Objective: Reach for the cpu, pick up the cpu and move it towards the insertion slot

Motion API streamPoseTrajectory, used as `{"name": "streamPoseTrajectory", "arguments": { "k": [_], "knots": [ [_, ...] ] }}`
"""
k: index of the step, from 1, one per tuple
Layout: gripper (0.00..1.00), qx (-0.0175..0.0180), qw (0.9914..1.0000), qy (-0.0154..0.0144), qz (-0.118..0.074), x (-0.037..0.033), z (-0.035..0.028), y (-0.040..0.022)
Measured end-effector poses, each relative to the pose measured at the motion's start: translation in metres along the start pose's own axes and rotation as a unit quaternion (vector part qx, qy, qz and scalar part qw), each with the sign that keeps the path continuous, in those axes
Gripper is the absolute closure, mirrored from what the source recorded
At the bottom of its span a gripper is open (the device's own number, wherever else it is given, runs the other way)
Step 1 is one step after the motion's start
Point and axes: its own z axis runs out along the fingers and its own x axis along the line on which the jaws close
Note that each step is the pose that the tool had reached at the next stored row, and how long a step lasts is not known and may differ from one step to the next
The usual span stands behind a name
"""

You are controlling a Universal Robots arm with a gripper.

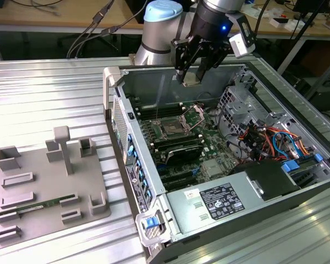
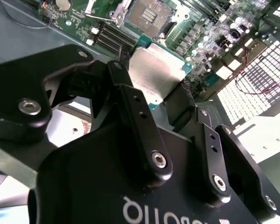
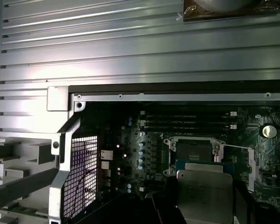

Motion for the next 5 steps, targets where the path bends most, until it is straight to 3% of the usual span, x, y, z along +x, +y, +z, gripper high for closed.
{"name": "streamPoseTrajectory", "arguments": {
  "k": [5],
  "knots": [
    [0.45, 0.0, 1.0, -0.0001, 0.0, -0.0005, 0.0, 0.0]
  ]
}}
